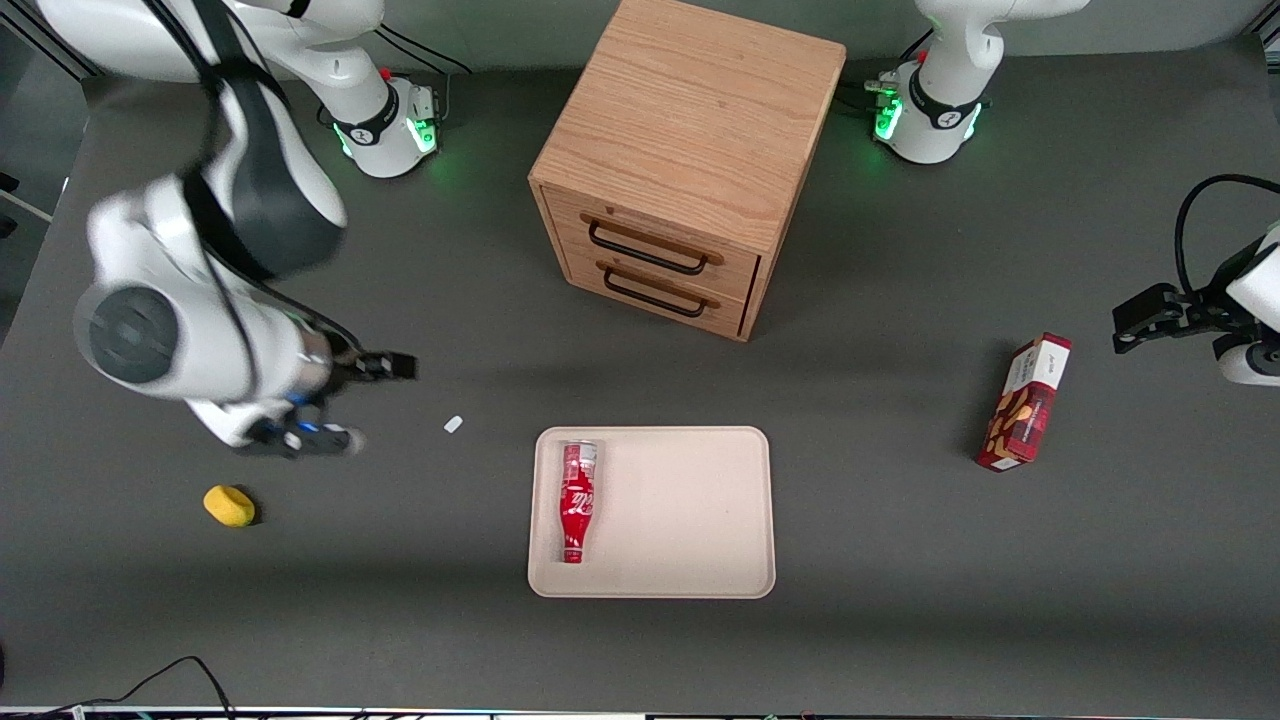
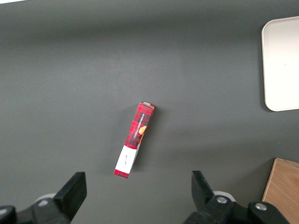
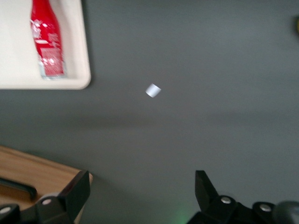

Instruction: Place coke bottle on tray

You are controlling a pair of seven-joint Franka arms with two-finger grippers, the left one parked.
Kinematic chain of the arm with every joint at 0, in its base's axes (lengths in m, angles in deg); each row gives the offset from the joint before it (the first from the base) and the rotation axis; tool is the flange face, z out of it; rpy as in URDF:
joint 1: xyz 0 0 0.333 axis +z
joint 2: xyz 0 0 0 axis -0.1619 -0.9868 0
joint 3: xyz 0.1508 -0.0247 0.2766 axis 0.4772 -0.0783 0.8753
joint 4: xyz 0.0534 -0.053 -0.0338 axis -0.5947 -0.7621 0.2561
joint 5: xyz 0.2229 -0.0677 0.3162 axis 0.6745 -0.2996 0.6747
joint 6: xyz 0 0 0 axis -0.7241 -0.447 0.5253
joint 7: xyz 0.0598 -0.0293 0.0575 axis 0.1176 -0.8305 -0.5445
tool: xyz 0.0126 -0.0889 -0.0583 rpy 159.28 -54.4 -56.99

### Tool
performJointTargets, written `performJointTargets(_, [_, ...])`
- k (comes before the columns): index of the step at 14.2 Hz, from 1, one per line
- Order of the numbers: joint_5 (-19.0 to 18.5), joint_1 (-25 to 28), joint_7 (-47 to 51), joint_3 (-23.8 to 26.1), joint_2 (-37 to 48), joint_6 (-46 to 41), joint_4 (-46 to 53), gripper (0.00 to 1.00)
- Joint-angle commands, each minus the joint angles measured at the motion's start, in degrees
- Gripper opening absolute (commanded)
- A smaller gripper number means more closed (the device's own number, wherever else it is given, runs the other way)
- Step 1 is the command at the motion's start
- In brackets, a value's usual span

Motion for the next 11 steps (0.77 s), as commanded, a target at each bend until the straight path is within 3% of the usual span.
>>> performJointTargets(1, [1.1, -1.6, -3.0, -1.5, 12.4, -1.0, -10.4, 1.0])
performJointTargets(4, [1.1, -0.9, -12.4, -7.9, 18.2, -5.3, -11.3, 1.0])
performJointTargets(7, [-0.2, -0.8, -12.7, -9.6, 23.4, -5.3, -14.0, 1.0])
performJointTargets(11, [-0.9, 3.8, -11.1, -13.2, 24.4, -4.7, -13.8, 1.0])
